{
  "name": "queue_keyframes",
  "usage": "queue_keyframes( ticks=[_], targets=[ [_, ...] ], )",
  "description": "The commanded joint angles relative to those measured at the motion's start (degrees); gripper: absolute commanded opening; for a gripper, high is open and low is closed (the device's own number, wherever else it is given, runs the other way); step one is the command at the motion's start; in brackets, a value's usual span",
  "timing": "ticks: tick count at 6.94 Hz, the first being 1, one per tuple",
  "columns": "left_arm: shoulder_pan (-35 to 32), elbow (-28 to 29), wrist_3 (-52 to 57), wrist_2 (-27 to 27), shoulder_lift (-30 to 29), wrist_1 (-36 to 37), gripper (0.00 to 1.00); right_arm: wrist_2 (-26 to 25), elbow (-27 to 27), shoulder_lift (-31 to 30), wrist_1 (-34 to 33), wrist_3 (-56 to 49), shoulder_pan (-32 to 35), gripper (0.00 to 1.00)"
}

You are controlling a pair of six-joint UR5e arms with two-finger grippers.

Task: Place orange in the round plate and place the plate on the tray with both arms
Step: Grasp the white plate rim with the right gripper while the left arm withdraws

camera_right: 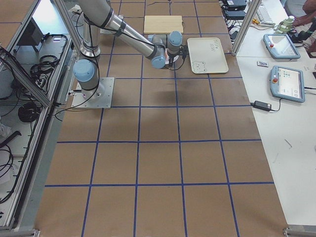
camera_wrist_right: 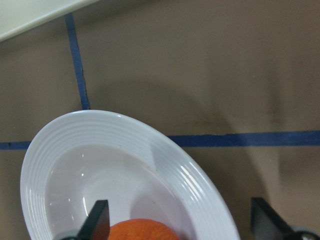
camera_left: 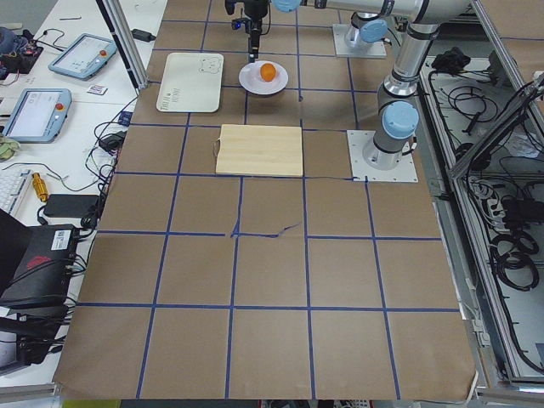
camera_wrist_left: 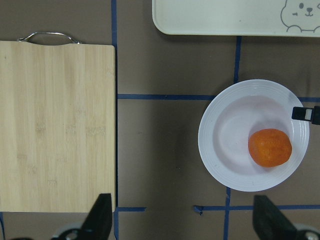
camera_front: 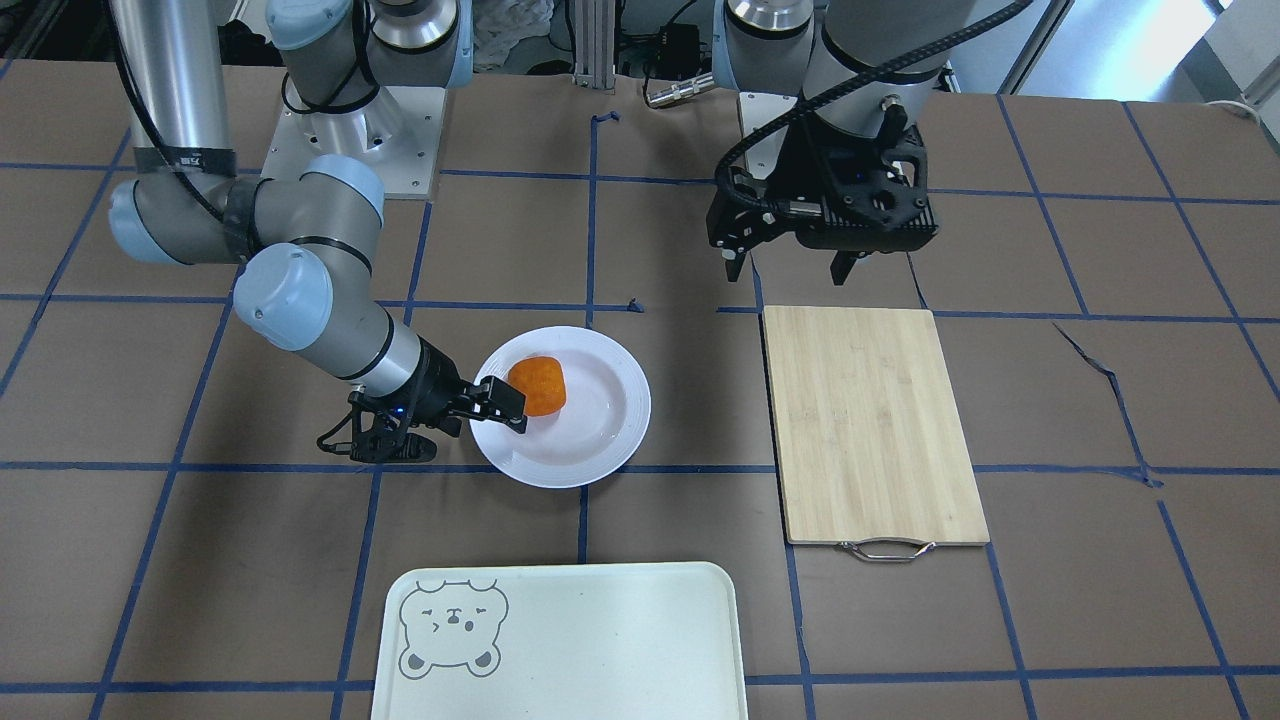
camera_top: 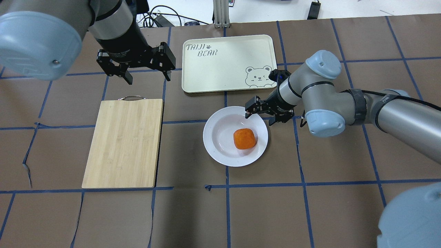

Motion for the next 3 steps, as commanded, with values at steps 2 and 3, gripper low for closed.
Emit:
queue_keyframes(
  ticks=[2, 3],
  targets=[
    [3.1, -0.5, 3.5, 0.2, 1.0, 0.9, 1.00, 0.3, 4.4, 1.7, -5.1, 0.4, 0.3, 1.00],
    [3.1, -0.5, 3.5, 0.3, 1.1, 0.9, 1.00, 0.4, 4.6, 1.9, -5.4, 1.0, 0.4, 1.00]
  ],
)
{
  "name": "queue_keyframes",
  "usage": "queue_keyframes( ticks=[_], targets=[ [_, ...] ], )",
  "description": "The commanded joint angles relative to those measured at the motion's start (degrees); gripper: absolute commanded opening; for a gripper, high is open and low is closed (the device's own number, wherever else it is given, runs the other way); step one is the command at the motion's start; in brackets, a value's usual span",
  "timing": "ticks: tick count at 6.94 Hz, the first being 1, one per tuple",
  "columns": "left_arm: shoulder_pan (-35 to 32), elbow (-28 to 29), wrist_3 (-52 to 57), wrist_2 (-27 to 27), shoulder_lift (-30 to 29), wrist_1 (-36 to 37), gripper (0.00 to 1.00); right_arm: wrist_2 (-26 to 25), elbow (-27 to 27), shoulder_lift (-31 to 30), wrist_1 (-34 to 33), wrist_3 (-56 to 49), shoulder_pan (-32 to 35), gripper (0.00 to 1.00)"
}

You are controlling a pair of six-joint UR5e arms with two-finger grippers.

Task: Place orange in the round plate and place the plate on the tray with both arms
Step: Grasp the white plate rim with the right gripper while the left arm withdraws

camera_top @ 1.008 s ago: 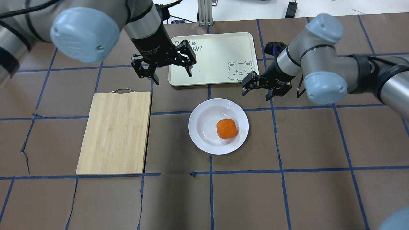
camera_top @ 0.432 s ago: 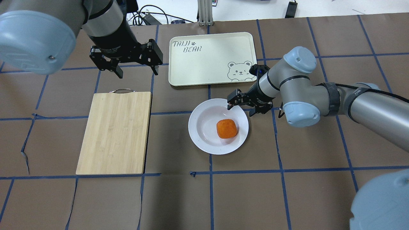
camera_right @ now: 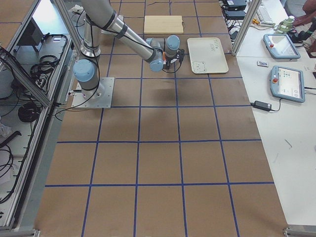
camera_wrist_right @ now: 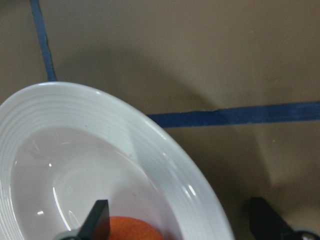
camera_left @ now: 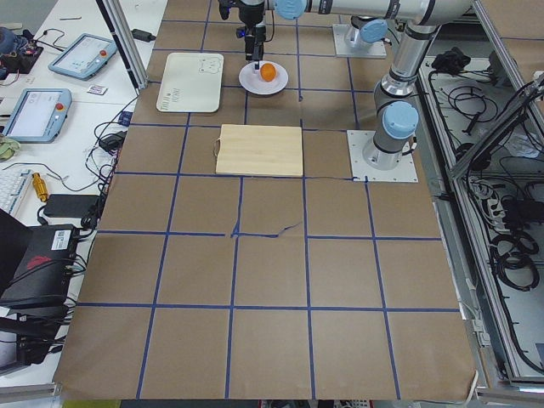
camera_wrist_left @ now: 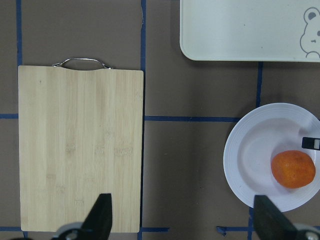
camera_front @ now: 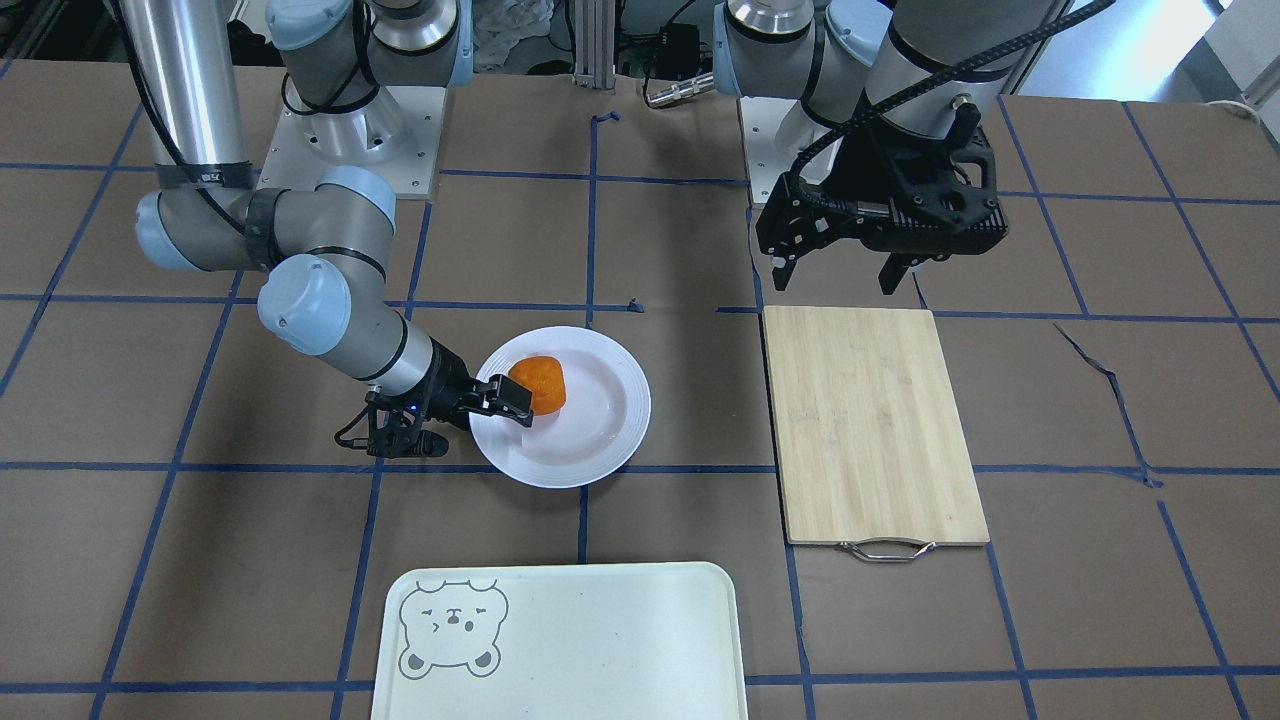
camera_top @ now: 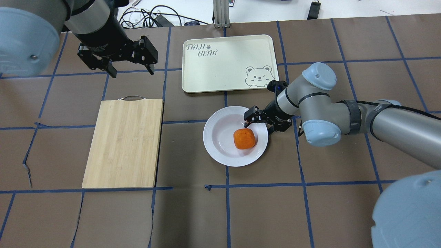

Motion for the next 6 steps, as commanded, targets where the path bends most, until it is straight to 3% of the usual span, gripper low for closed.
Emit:
queue_keyframes(
  ticks=[1, 2, 3, 4, 6],
  targets=[
    [0.0, -0.2, 0.2, 0.1, 0.2, 0.0, 1.00, 0.1, 0.8, 0.3, -1.3, 1.6, 0.3, 0.82],
    [0.0, -0.2, 0.1, 0.1, 0.2, 0.0, 1.00, 0.0, 0.7, 0.3, -1.2, 1.6, 0.3, 0.45],
    [-0.1, -0.2, 0.0, 0.2, 0.2, -0.1, 1.00, 0.1, 0.7, 0.2, -1.1, 1.7, 0.3, 0.26],
    [-0.1, -0.1, 0.0, 0.2, 0.2, -0.1, 1.00, 0.2, 0.4, 0.1, -1.1, 2.0, 0.4, 0.12],
    [0.0, 0.0, -0.1, 0.1, 0.2, -0.1, 1.00, 0.3, 0.3, -0.4, -0.9, 5.3, 1.7, 0.00]
  ],
)
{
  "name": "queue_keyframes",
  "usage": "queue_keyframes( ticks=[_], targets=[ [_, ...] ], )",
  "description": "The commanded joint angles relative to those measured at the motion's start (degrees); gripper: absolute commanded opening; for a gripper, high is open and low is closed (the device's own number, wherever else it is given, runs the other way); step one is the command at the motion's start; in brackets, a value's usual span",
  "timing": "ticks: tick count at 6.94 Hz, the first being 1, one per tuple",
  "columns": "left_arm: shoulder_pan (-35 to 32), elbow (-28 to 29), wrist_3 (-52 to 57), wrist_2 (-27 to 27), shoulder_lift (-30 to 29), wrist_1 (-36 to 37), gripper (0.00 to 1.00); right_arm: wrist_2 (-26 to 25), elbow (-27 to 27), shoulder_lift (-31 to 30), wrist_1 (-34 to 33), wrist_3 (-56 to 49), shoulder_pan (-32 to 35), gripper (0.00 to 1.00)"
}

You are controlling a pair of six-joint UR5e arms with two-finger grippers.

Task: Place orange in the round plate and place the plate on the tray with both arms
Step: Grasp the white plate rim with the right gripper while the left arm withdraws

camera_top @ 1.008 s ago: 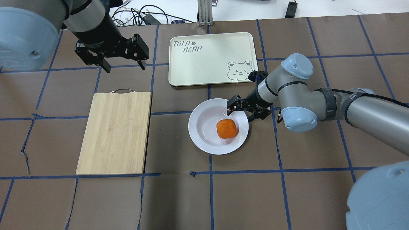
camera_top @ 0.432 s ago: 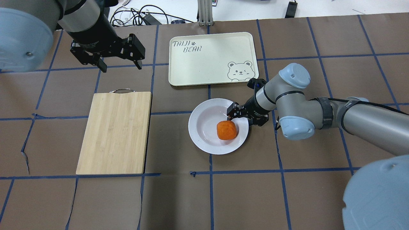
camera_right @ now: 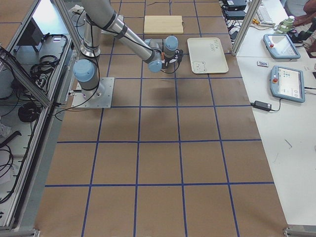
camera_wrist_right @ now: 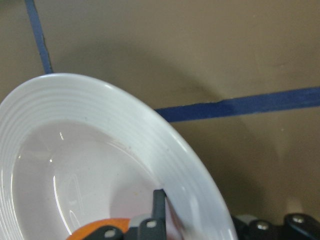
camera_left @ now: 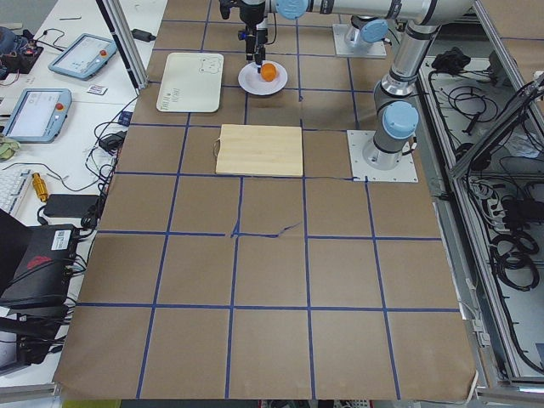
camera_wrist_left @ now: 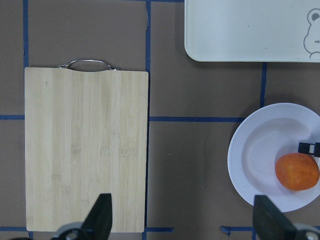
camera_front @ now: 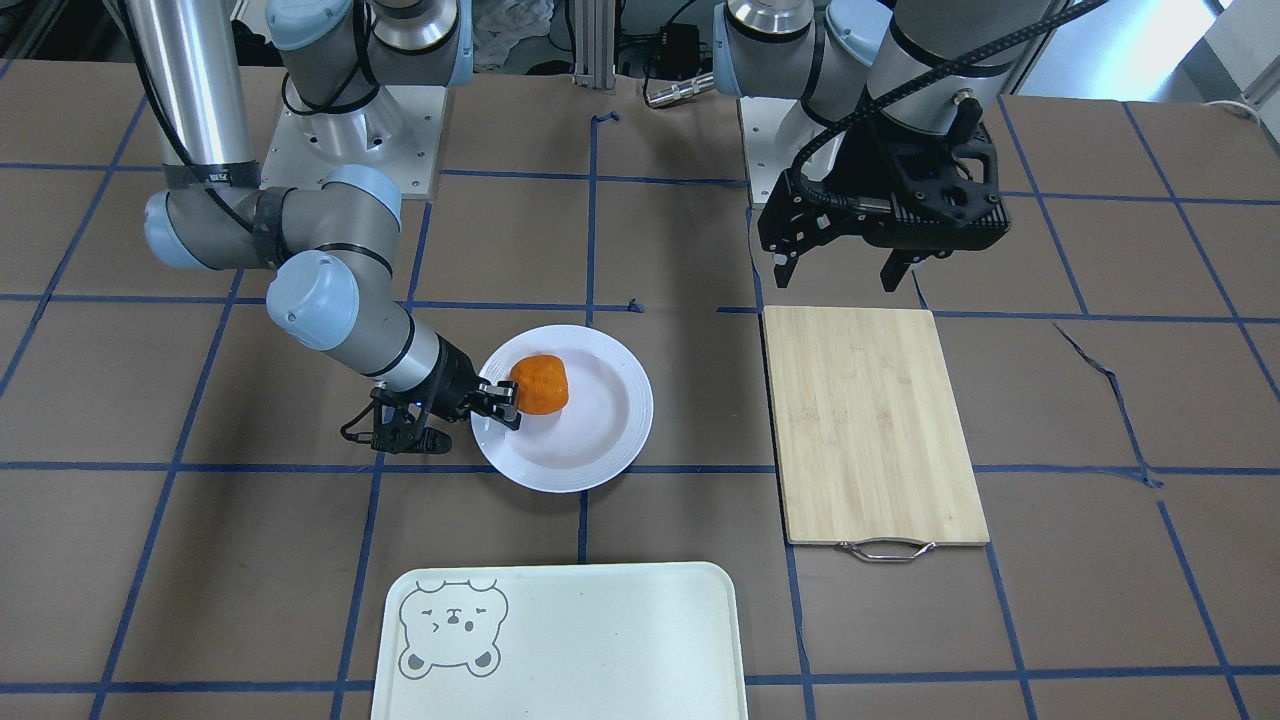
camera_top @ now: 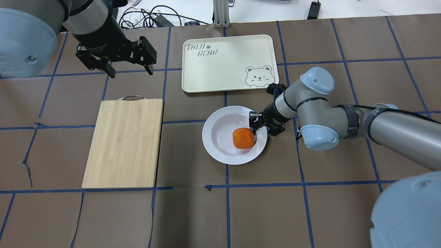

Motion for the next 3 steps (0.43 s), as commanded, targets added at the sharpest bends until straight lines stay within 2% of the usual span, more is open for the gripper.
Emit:
queue_keyframes(
  ticks=[1, 3],
  targets=[
    [0.0, 0.1, 0.0, 0.0, 0.0, -0.1, 1.00, 0.1, -0.2, -0.4, 0.1, 2.1, 1.1, 0.00],
    [0.0, 0.1, 0.0, 0.0, 0.0, -0.4, 1.00, 0.0, -0.8, -4.8, 0.6, 3.5, 1.1, 0.00]
  ],
)
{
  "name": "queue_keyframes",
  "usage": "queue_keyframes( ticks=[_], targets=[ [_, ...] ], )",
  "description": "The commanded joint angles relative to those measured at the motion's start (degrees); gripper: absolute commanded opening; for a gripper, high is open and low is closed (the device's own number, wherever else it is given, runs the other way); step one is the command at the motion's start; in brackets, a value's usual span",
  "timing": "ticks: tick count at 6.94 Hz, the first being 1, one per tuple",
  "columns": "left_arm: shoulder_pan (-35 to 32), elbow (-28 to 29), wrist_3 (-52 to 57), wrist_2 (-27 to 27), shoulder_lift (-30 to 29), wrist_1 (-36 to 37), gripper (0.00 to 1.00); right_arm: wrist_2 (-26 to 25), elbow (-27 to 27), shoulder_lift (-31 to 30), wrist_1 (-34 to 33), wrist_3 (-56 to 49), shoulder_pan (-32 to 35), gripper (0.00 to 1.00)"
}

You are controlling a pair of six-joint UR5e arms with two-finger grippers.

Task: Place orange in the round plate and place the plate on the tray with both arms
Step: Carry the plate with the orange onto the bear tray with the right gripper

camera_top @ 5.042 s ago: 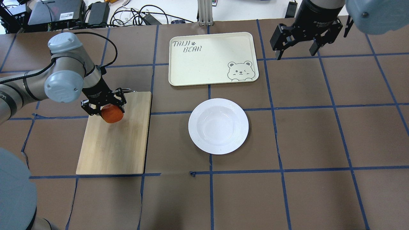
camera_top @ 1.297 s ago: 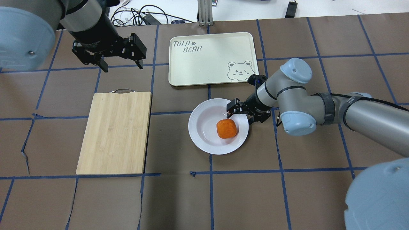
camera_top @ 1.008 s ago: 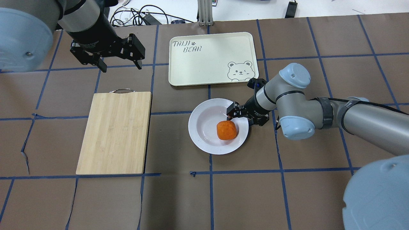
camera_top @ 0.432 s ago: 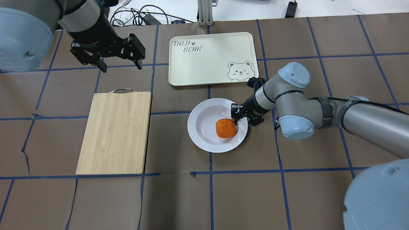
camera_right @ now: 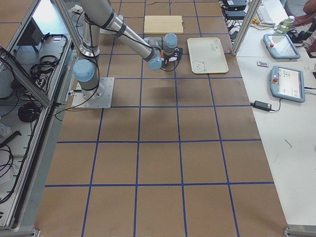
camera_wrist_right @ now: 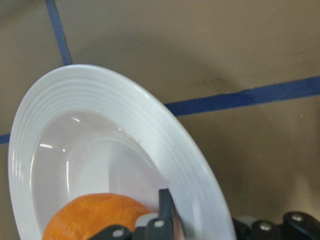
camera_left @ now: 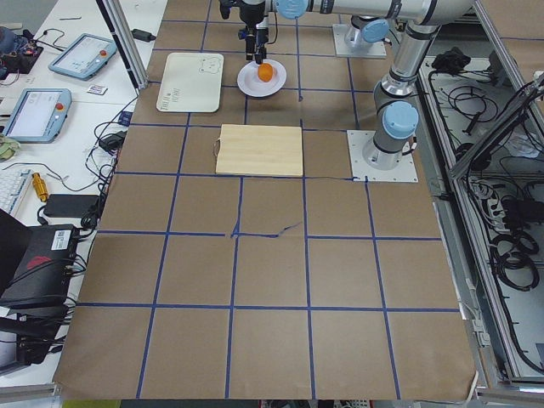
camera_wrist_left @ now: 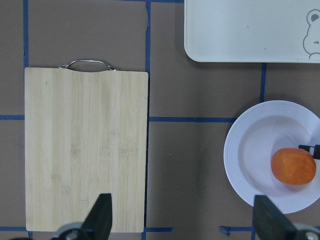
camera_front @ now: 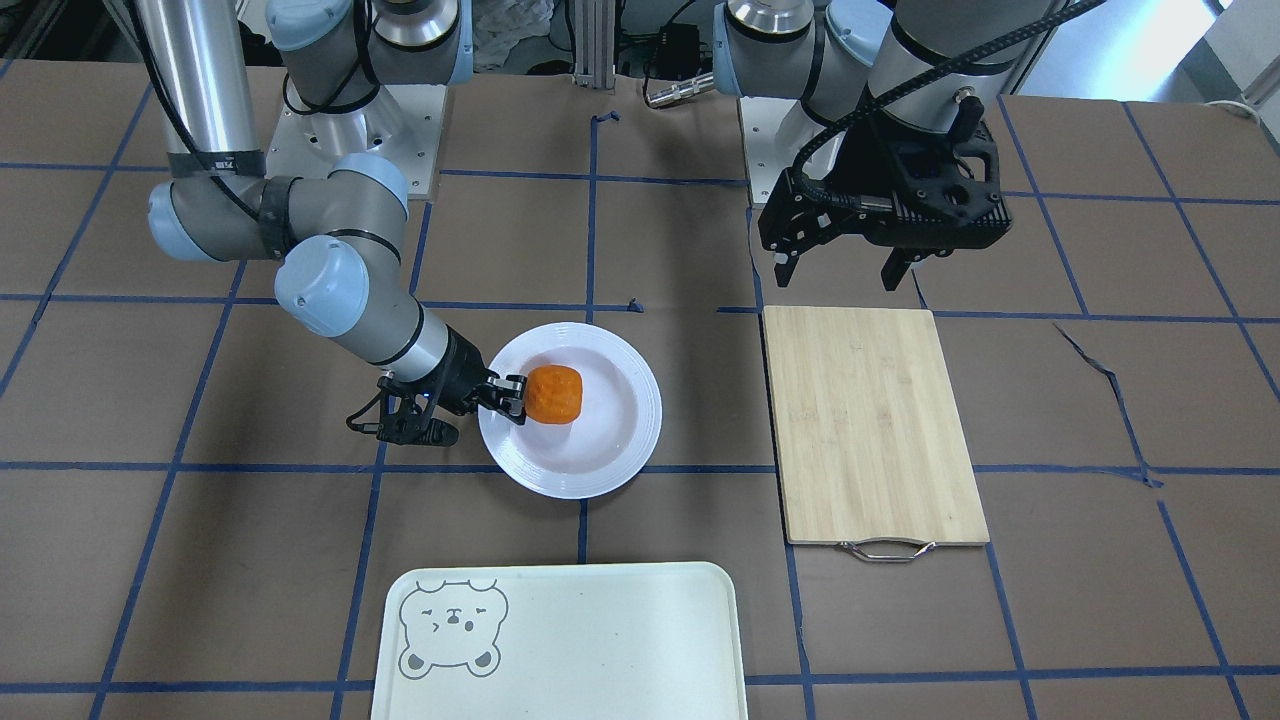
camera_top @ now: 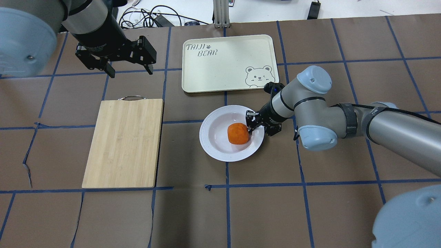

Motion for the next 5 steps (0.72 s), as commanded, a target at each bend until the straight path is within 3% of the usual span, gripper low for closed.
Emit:
queue_keyframes(
  ticks=[1, 3, 5],
  targets=[
    [0.0, 0.0, 0.0, 0.1, 0.1, -0.2, 1.00, -0.2, -1.0, -3.1, 0.4, 0.6, -0.3, 0.00],
    [0.0, -0.1, 0.0, 0.1, 0.2, -0.3, 1.00, 0.1, -4.1, -3.1, -0.3, 0.6, -0.7, 0.00],
    [0.0, -0.1, 0.0, 0.0, 0.3, -0.2, 1.00, 0.0, -15.4, 1.6, -0.2, 0.8, -0.9, 0.00]
  ],
)
